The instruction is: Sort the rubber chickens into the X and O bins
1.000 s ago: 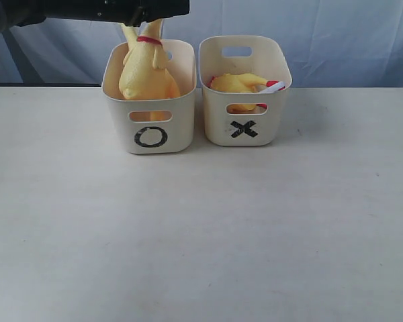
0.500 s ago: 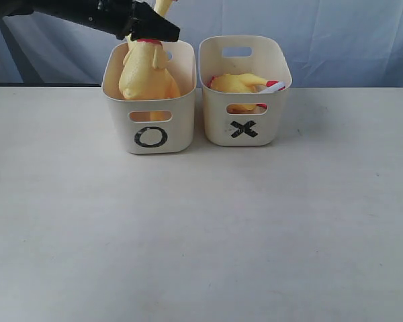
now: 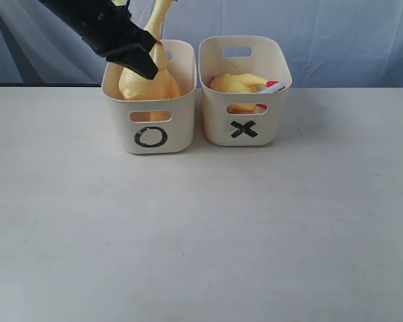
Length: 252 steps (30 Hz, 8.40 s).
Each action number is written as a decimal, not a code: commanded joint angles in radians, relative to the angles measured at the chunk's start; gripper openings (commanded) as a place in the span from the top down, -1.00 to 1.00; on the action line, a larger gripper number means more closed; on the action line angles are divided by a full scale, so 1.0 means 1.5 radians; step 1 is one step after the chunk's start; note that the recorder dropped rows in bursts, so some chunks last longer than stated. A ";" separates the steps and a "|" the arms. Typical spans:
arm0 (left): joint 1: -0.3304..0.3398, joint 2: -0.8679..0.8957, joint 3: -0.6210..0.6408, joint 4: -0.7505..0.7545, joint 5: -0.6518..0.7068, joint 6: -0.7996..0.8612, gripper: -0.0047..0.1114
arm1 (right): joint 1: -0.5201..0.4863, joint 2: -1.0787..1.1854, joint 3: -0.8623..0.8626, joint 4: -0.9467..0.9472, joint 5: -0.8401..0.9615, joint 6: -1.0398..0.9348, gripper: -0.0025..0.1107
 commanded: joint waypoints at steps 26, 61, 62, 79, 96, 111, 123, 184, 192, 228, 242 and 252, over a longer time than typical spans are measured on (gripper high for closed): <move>-0.016 -0.692 0.671 0.166 -0.228 -0.132 0.92 | 0.003 -0.003 0.002 0.002 -0.001 -0.001 0.97; -0.016 -1.256 1.022 0.182 -0.610 -0.141 0.92 | -0.111 -0.029 0.002 0.002 -0.001 -0.002 0.97; -0.016 -1.256 1.026 0.182 -0.627 -0.141 0.92 | -0.116 -0.029 0.002 0.002 -0.001 -0.002 0.97; -0.016 -1.256 1.085 0.187 -0.671 -0.141 0.92 | -0.124 -0.029 0.002 0.002 -0.001 0.000 0.97; 0.140 -1.392 1.085 0.198 -0.674 -0.141 0.92 | -0.124 -0.029 0.002 0.001 -0.001 -0.001 0.97; 0.138 -1.392 1.087 0.218 -0.671 -0.141 0.92 | -0.124 -0.029 0.002 -0.020 -0.095 -0.001 0.97; 0.140 -1.392 1.087 0.254 -0.671 -0.141 0.92 | -0.124 -0.029 0.107 -0.293 -0.909 -0.001 0.97; 0.140 -1.392 1.320 0.330 -0.666 -0.175 0.92 | -0.124 -0.029 0.298 -0.312 -0.432 0.005 0.97; 0.140 -1.392 1.320 0.304 -0.660 -0.374 0.92 | -0.124 -0.029 0.298 -0.312 -0.432 0.016 0.97; 0.140 -1.392 1.320 0.306 -0.661 -0.374 0.92 | -0.124 -0.029 0.298 -0.313 -0.423 0.016 0.97; 0.140 -1.392 1.320 0.306 -0.661 -0.374 0.92 | -0.124 -0.029 0.298 -0.314 -0.423 0.016 0.97; 0.140 -1.392 1.320 0.306 -0.661 -0.374 0.92 | -0.124 -0.029 0.298 -0.314 -0.421 0.015 0.97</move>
